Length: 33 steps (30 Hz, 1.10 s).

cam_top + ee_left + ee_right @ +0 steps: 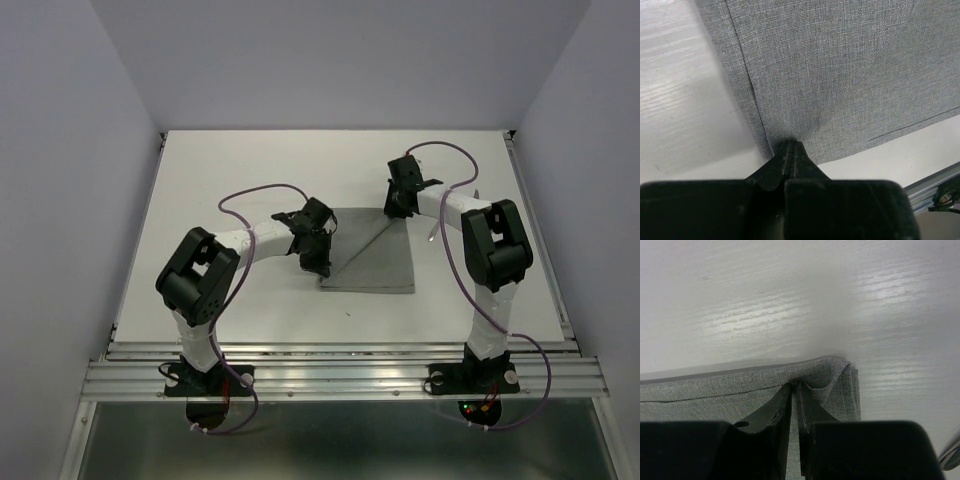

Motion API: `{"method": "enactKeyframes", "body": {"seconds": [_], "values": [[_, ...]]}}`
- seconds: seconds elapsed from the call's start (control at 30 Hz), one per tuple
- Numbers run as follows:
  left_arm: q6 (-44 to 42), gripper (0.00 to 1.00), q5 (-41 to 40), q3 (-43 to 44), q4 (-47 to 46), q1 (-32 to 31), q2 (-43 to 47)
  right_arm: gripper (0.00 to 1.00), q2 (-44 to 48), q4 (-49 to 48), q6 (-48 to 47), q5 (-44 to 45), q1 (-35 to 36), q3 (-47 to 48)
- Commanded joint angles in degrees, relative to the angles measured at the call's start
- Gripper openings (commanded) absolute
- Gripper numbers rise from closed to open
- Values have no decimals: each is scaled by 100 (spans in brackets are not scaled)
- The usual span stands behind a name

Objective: Fold the napkin into a case and place the utensils inside
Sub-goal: Smooth out the top corner of the square-folded napkin at the center of the board.

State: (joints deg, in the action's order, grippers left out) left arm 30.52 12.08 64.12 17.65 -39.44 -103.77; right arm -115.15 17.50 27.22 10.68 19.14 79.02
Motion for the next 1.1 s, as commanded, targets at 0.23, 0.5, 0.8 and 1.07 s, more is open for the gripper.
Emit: {"method": "enactKeyframes", "body": {"seconds": [0.23, 0.5, 0.8, 1.07], "values": [[6, 0, -206, -329, 380, -46, 647, 15, 72, -141, 11, -39, -24, 157], [-55, 0, -91, -602, -51, -46, 156, 15, 177, -36, -33, -241, -24, 254], [6, 0, -206, -681, -86, -37, 190, 20, 1126, 122, -77, -1006, 309, -114], [-46, 0, -276, -655, 19, -37, 190, 20, 1619, -44, 196, -1436, 1267, -984]]}}
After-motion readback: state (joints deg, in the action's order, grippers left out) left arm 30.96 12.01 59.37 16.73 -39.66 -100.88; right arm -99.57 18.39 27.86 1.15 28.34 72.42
